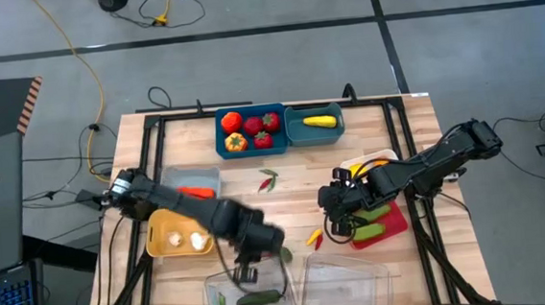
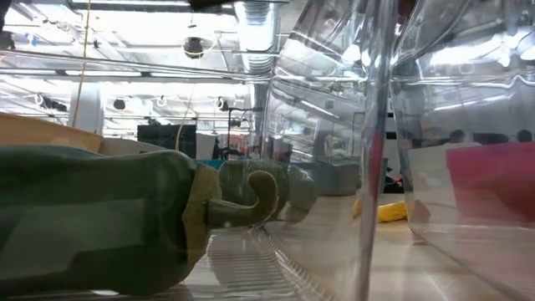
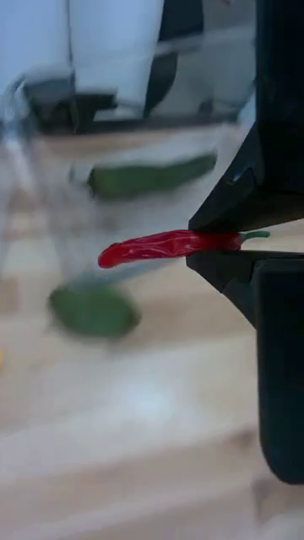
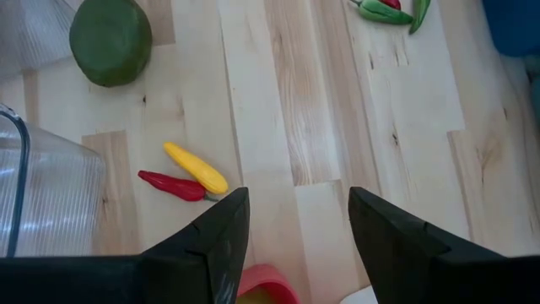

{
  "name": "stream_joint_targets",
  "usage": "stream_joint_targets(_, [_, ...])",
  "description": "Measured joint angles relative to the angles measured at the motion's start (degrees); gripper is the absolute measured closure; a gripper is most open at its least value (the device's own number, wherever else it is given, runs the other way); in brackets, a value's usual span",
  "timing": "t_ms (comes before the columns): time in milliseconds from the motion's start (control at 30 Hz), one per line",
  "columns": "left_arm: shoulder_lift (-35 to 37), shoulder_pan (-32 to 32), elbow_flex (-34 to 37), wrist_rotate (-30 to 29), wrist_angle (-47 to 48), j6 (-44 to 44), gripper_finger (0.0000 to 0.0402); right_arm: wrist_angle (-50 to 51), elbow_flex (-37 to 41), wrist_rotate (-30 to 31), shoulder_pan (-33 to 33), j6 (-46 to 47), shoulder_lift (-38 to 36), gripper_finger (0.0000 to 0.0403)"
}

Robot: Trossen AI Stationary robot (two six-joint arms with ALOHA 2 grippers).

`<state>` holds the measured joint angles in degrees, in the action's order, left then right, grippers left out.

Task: Sort produce into baskets
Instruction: Put the red chili into the bottom left transparent bin, then put the yellow corn into the dark green bin

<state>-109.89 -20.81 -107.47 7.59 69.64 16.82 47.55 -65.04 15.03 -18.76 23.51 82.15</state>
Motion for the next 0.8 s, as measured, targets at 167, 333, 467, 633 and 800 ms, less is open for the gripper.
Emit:
stream_joint_targets(167, [0.0,-6.43,0.84,0.22,-0.61,9.75,0.0385,-0.01,0.0,-0.09,0.0,-0.02,0.0,0.0175])
stream_joint_targets(333, [0.0,-11.61,0.84,0.24,-4.09,14.41,0.0385,-0.02,0.0,-0.11,0.0,0.0,0.0,0.0175])
stream_joint_targets(467, [0.0,-14.33,0.84,0.1,-5.47,19.44,0.0384,-0.02,0.0,-0.11,0.0,0.0,0.01,0.0175])
stream_joint_targets(633, [0.0,-15.37,0.84,-1.86,-6.3,27.55,0.0341,-0.02,0.0,-0.11,0.0,0.0,0.0,0.0175])
stream_joint_targets(800, [0.0,-15.35,0.84,-2.01,-6.32,27.85,0.0278,-0.04,0.0,-0.12,0.0,-0.09,0.02,0.0175])
